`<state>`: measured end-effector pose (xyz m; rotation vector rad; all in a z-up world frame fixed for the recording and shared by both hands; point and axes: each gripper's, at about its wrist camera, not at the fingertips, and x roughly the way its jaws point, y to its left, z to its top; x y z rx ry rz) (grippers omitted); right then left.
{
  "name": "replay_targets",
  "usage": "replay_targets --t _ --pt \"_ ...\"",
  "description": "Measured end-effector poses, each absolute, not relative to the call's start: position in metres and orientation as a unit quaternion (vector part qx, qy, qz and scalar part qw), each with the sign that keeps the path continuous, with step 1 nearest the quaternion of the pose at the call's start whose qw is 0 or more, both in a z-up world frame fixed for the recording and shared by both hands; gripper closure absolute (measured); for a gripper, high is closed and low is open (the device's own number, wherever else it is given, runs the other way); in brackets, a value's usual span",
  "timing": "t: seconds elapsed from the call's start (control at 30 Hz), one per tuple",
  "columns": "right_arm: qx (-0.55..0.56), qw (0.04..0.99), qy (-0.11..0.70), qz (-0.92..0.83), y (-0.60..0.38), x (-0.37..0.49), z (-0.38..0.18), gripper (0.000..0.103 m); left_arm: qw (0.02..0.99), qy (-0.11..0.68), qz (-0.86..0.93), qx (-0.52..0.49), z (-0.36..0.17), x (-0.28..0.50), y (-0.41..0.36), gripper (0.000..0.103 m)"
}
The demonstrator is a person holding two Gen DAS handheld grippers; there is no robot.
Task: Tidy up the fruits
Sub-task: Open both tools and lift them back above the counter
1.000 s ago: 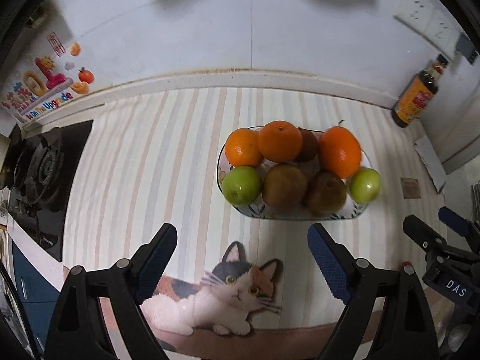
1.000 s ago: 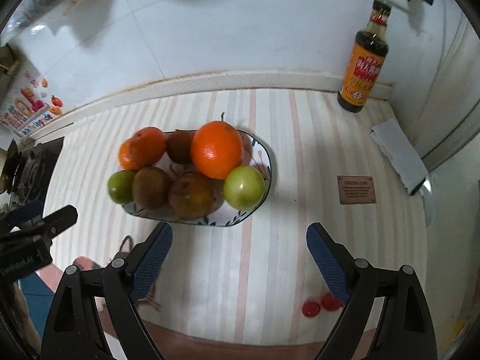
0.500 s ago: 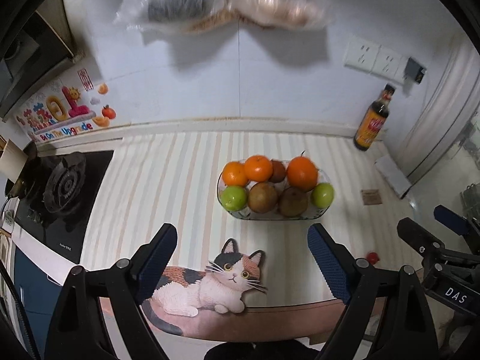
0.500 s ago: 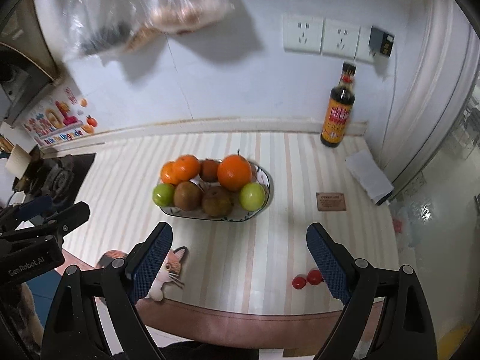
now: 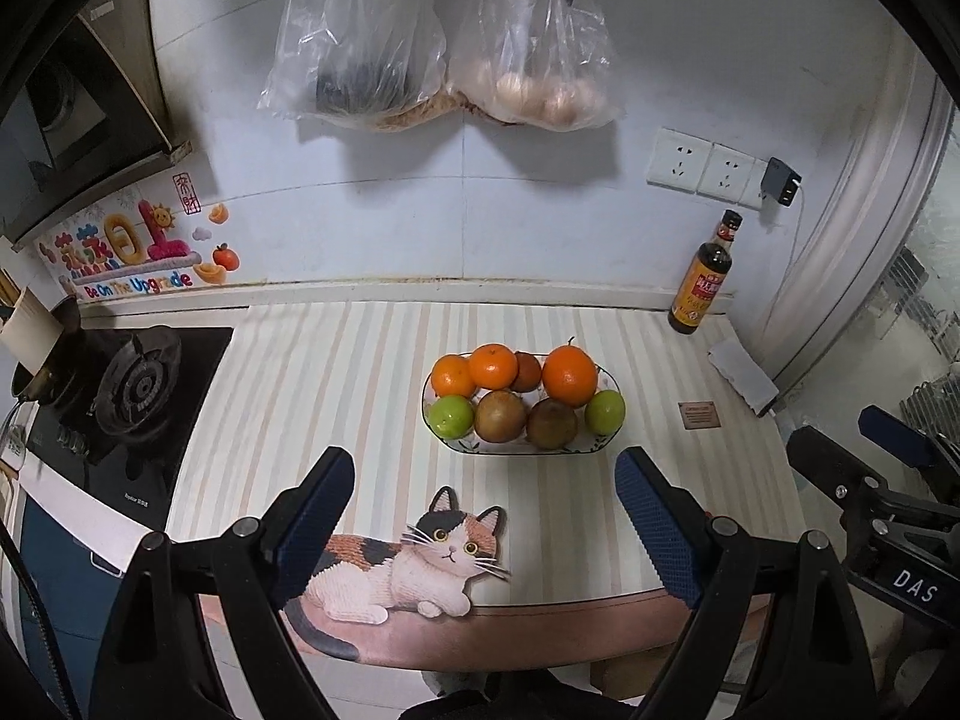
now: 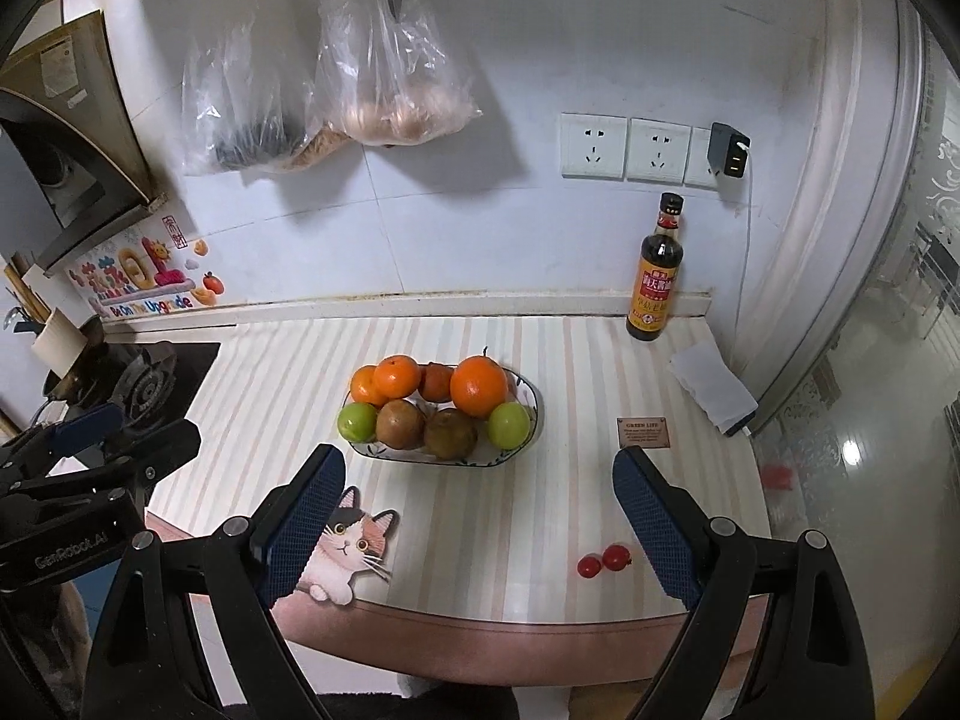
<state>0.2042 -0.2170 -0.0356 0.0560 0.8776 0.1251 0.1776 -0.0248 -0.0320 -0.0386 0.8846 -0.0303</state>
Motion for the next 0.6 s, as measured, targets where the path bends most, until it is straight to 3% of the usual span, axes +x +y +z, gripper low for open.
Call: replay_targets --t 0.5,0.53,0.57,0.6 --pt "0.079 0.894 0.437 0.068 -0.236 0.217 -0.051 0.010 0.897 0.442 -0.015 -0.019 -0.040 0.186 -0.030 0.014" --pt "0.089 0.889 0.444 0.065 -0.241 0.221 -0.058 0.010 0.893 0.449 -0.014 -0.017 -0.045 0.191 -0.032 0.012" --pt "0.099 0.885 0.451 0.062 -0.247 0.225 -0.066 0.010 0.891 0.453 -0.013 -0.014 -0.048 0.196 -0.033 0.000" --pt "0.109 0.880 0.459 0.056 -0.254 0.230 -0.074 0.010 0.888 0.459 -0.014 -0.010 -0.054 0.202 -0.035 0.000"
